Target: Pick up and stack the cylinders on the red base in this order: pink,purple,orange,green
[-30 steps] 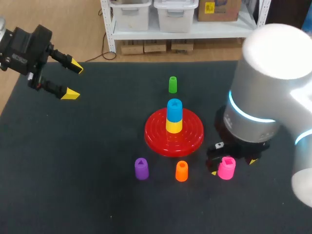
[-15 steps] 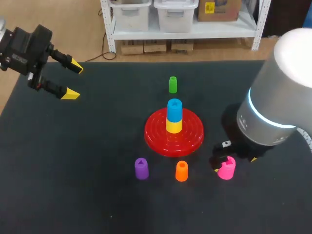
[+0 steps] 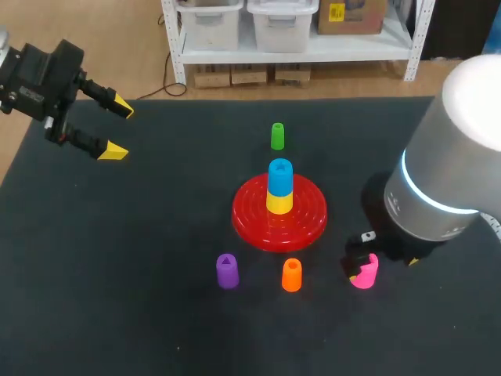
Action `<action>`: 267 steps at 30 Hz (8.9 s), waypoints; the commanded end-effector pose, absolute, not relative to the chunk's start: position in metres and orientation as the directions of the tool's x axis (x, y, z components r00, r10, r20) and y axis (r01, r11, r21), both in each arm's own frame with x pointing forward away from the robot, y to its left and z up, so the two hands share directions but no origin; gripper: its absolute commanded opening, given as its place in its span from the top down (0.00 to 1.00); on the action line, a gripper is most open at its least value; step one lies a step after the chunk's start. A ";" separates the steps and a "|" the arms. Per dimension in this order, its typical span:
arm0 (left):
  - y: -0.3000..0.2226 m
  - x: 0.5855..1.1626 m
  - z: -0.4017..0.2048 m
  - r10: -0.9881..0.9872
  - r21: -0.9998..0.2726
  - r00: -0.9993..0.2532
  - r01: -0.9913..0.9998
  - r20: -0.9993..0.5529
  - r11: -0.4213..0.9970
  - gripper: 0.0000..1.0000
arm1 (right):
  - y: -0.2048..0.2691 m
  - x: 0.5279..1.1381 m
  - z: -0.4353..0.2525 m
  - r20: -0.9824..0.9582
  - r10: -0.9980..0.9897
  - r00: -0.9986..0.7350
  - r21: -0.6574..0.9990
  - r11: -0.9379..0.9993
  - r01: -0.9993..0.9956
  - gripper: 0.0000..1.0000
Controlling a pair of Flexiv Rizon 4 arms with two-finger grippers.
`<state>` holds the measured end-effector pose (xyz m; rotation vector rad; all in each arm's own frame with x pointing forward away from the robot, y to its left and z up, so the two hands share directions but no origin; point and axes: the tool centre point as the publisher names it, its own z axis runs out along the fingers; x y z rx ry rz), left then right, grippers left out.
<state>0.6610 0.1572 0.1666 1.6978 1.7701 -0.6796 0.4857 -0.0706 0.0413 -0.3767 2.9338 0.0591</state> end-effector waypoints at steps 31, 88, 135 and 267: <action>0.158 0.660 0.165 0.695 0.040 -0.011 0.998 -0.719 0.056 0.00 | -0.057 0.502 0.029 -0.151 -0.207 -0.967 -0.013 0.978 -0.208 0.20; 0.158 0.660 0.165 0.695 0.040 -0.011 0.998 -0.719 0.056 0.00 | 0.067 0.673 0.169 -0.118 -0.332 -0.936 -0.004 0.942 -0.334 1.00; 0.158 0.660 0.165 0.695 0.040 -0.011 0.998 -0.719 0.056 0.00 | 0.068 0.653 0.123 -0.035 -0.380 -0.924 -0.006 0.925 -0.380 1.00; 0.158 0.660 0.165 0.695 0.040 -0.011 0.998 -0.719 0.056 0.00 | 0.158 0.510 0.027 0.063 -0.692 -0.719 0.017 0.721 -0.693 0.51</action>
